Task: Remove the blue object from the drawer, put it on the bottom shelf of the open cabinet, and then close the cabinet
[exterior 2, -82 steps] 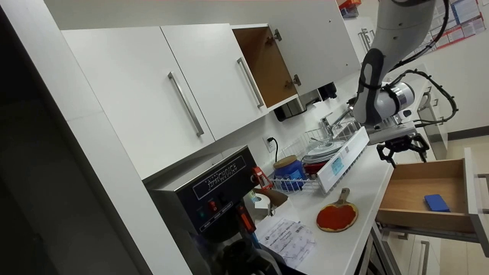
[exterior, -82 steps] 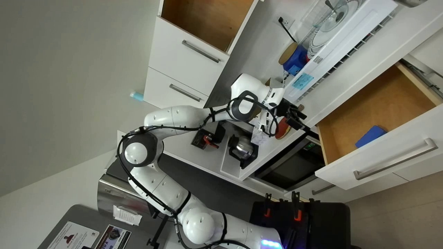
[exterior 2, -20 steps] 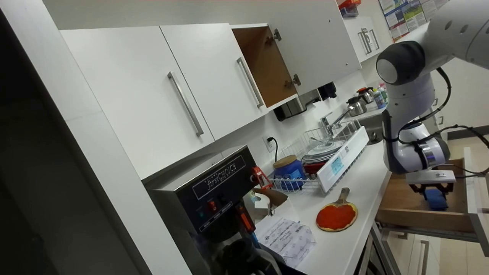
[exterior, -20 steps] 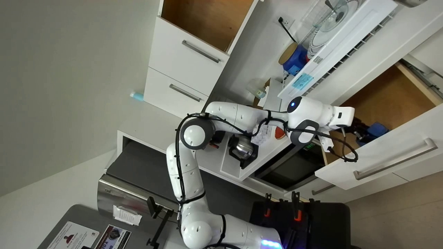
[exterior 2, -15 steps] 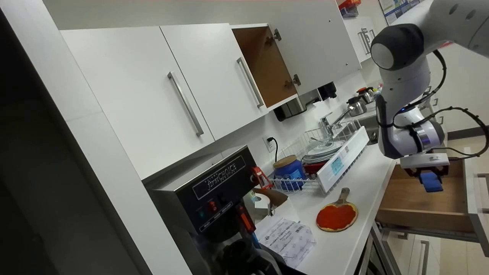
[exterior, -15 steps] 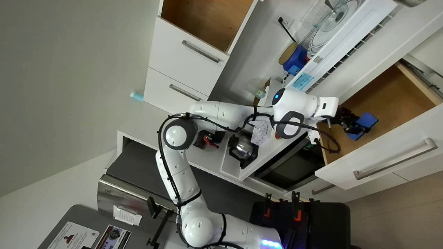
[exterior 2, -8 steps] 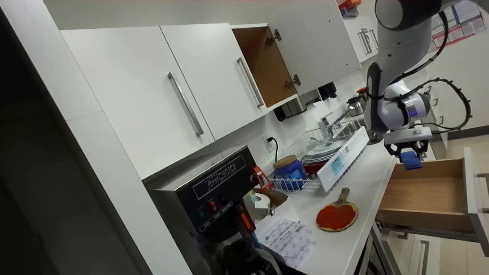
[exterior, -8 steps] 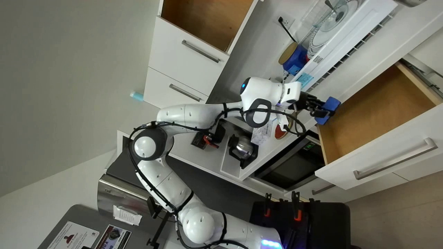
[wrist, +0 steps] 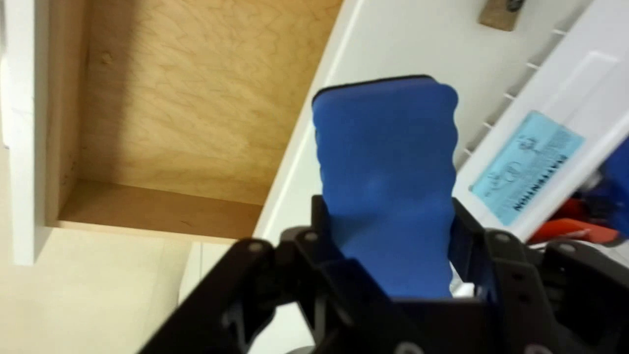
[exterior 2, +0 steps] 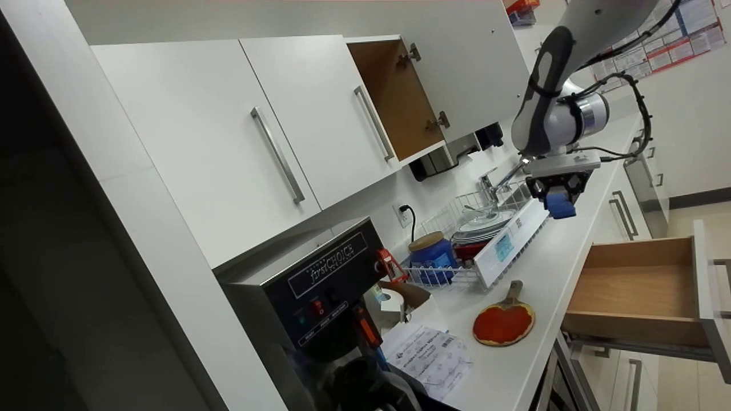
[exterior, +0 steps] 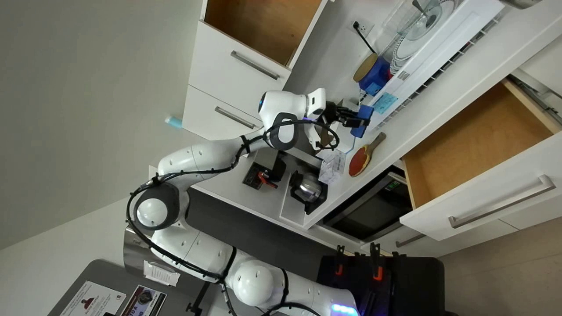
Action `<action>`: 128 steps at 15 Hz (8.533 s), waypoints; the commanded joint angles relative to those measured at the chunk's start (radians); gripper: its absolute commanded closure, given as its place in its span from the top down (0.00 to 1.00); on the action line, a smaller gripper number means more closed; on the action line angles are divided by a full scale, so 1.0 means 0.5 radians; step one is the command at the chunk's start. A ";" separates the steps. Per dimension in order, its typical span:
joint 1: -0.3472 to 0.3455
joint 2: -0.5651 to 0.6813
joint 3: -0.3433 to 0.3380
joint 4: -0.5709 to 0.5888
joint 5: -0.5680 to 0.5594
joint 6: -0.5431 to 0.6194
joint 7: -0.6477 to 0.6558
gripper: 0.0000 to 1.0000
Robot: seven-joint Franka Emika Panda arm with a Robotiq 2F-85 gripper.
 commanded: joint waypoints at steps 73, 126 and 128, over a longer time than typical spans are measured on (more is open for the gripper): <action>0.253 0.589 -0.173 2.138 0.413 -0.190 -0.372 1.00; -1.092 1.113 0.049 3.014 0.437 -1.595 1.439 0.00; -1.122 1.118 0.081 3.010 0.568 -1.559 1.439 0.00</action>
